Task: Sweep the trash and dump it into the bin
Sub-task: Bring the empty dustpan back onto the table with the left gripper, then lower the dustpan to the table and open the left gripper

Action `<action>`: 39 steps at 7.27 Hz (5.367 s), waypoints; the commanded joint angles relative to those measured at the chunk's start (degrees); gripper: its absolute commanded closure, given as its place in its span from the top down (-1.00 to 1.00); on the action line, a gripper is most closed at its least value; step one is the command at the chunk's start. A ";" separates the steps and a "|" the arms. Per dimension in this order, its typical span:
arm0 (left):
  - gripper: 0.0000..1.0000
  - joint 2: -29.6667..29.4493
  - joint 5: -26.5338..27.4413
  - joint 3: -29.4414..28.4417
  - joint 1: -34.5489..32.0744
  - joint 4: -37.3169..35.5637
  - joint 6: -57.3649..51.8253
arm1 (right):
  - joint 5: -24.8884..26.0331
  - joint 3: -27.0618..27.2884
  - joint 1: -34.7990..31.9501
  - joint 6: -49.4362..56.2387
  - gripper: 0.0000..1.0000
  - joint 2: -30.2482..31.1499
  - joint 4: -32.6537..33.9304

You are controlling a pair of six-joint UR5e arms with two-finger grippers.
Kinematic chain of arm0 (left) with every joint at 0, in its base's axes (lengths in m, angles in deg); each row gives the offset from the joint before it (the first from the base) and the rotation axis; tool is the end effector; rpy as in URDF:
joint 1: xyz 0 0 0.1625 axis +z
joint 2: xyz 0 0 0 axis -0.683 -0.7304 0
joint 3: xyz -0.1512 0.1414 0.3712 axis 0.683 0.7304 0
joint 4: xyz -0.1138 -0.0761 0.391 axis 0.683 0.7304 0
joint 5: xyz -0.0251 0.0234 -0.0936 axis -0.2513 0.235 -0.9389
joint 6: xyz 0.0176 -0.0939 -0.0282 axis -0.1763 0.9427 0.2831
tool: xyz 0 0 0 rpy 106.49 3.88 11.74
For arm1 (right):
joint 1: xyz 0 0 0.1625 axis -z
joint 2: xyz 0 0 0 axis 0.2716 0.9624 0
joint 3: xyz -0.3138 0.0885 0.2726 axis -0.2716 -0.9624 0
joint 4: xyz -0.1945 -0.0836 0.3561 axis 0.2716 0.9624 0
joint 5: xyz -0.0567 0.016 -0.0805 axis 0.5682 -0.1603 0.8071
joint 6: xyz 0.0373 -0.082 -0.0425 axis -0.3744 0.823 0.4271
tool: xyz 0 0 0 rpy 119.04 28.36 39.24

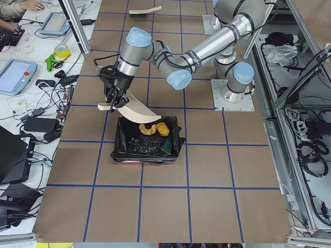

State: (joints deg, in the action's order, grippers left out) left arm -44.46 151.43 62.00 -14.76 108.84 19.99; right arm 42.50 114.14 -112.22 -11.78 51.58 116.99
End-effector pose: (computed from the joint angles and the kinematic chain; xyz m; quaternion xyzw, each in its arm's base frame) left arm 0.2336 -0.6024 0.4665 -0.3751 0.8768 -0.2836 0.1009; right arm 0.1887 -0.4634 0.5070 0.0036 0.9999 -0.0042 0.0107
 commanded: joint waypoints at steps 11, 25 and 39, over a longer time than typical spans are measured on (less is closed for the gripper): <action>-1.00 -12.18 0.71 2.09 -18.01 11.96 52.32 | -0.16 0.12 0.04 0.03 1.00 -0.07 0.02; -0.51 -16.86 -0.26 2.27 -20.73 6.31 60.50 | 2.04 -0.58 3.30 5.13 1.00 -0.24 0.02; 1.00 -4.29 -0.52 3.14 -22.85 9.63 8.78 | 2.22 -0.06 3.30 5.13 1.00 -0.15 -0.77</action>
State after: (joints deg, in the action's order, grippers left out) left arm -49.39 150.95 65.06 -37.77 117.08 37.15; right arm 44.68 114.03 -108.92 -6.68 51.41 116.22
